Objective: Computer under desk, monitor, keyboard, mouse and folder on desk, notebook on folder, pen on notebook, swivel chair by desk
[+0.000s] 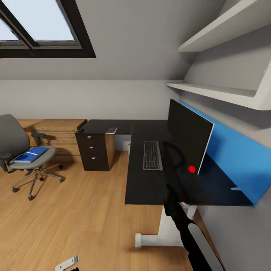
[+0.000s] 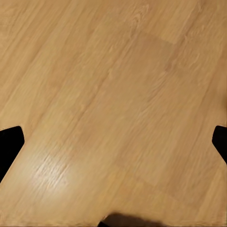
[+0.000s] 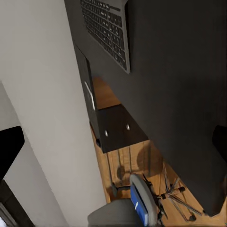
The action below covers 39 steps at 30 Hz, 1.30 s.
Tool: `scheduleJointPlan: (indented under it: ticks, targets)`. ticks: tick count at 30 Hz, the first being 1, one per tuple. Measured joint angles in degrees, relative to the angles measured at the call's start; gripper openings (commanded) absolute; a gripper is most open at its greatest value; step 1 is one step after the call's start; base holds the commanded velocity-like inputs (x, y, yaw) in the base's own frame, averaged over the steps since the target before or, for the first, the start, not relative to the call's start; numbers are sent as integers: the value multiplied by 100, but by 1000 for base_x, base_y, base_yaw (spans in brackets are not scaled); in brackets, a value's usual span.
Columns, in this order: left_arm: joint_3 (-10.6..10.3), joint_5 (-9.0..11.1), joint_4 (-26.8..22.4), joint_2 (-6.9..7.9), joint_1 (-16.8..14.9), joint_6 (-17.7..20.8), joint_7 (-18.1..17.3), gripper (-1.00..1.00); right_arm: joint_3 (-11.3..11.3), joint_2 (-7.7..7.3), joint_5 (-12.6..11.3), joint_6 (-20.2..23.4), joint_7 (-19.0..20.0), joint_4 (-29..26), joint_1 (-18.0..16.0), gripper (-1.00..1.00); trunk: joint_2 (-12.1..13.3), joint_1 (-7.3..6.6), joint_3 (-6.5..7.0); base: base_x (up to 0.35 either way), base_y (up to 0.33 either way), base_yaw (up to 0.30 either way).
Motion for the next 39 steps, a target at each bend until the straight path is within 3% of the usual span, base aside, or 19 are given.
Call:
scheduleJointPlan:
  ticks: [28, 39]
  targets:
    - [0, -1, -3, -3, 0, 0, 0, 100, 13, 9, 8, 0, -25, 303, -6, 100, 0, 0, 0, -330, 0, 0]
    - [-6, 5, -68, -9, 0, -18, -3, 100, 13, 9, 10, 0, -26, 826, -128, 100, 0, -3, 0, -91, 0, 0]
